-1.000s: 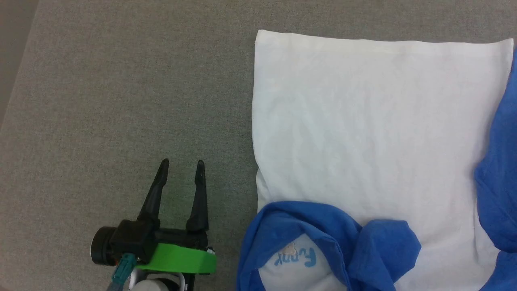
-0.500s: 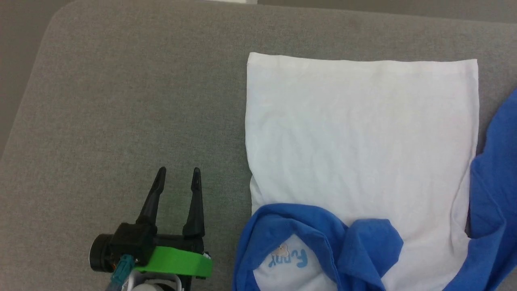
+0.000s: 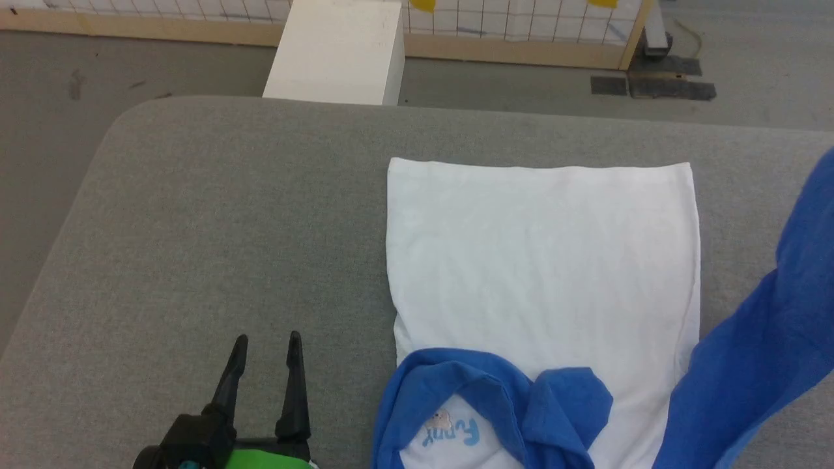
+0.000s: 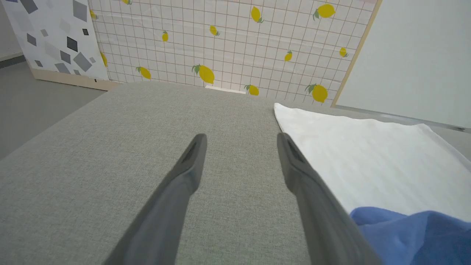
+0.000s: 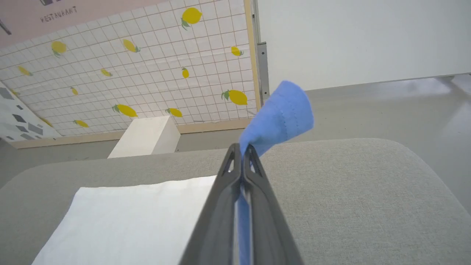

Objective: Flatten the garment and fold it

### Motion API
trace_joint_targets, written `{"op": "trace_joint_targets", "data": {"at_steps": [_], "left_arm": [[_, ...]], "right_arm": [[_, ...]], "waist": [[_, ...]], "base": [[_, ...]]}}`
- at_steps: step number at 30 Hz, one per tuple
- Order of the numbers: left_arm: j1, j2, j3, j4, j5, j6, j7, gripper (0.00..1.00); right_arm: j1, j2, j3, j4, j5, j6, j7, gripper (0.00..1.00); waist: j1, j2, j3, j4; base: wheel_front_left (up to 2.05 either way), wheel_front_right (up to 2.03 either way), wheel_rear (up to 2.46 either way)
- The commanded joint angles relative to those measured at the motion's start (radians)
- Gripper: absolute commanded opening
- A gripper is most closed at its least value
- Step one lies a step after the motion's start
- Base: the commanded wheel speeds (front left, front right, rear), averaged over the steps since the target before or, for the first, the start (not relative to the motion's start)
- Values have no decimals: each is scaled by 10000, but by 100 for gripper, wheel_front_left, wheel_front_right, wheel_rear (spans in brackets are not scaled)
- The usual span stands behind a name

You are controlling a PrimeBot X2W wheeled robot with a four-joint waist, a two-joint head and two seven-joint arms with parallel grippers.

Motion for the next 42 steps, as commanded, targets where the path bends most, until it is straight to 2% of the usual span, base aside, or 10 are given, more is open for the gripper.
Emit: {"op": "trace_joint_targets", "data": {"at_steps": [1, 8, 14, 27, 39, 40, 41, 42], "left_arm": [[173, 67, 36, -15, -74, 63, -6, 100], [411, 115, 13, -132, -174, 97, 93, 100], [454, 137, -71, -130, -229, 83, 152, 100], [403, 131, -293, 112, -363, 52, 209, 100], [437, 132, -390, 349, -487, 54, 166, 100], [437, 131, -396, 360, -493, 59, 162, 100], [433, 129, -405, 374, -504, 66, 158, 100], [430, 126, -410, 386, -514, 71, 153, 100]], "right_arm": [[265, 195, 289, -306, 133, -13, 133, 0], [1236, 1137, 2290, -1905, 312, -13, 563, 0], [1787, 1600, 4110, -1884, 222, -13, 335, 0], [2662, 1837, 7493, 1204, -54, -13, -1059, 0], [2410, 2423, 9227, 4739, -388, -13, -2254, 0], [2347, 2456, 9263, 5012, -466, -13, -2349, 7], [2256, 2490, 9309, 5349, -589, -13, -2464, 35], [2187, 2516, 9313, 5619, -665, -13, -2544, 45]], "waist": [[0, 0, -651, -283], [0, 0, -969, -195], [0, 0, -1024, 135], [0, 0, -977, 1134], [0, 0, -1045, 1466], [0, 0, -1047, 1465], [0, 0, -1045, 1460], [0, 0, -1037, 1445]], "base": [[0, 0, 0], [0, 0, 0], [0, 0, 0], [0, 0, 0], [0, 0, 0], [0, 0, 0], [0, 0, 0], [0, 0, 0]]}}
